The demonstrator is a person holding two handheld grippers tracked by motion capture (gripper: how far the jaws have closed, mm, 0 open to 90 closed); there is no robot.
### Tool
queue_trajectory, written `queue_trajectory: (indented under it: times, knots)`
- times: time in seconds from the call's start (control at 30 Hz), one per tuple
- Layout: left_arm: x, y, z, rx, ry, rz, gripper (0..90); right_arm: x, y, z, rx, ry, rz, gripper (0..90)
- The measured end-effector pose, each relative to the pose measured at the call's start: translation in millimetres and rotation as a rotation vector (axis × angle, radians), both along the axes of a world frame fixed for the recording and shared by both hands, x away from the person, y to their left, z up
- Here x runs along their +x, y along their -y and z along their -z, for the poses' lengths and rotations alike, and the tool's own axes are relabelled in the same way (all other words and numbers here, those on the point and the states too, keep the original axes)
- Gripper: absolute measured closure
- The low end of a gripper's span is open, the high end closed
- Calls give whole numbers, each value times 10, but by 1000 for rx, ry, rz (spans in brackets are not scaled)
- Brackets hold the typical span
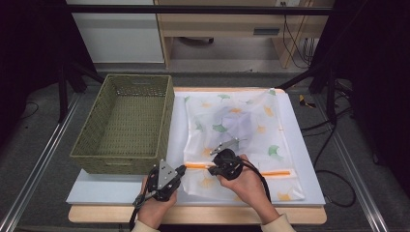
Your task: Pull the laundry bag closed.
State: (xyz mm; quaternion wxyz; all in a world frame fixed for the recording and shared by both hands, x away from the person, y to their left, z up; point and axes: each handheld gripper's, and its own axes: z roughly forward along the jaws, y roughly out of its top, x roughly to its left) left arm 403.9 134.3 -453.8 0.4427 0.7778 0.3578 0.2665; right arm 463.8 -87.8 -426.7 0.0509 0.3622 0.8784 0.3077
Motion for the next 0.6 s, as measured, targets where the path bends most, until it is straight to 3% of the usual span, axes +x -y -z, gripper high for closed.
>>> queue_trajectory:
  times: [0.6]
  knots:
    - [-8, 2, -7, 4, 6, -1, 885, -5, 23, -21, -2, -2, 8, 900]
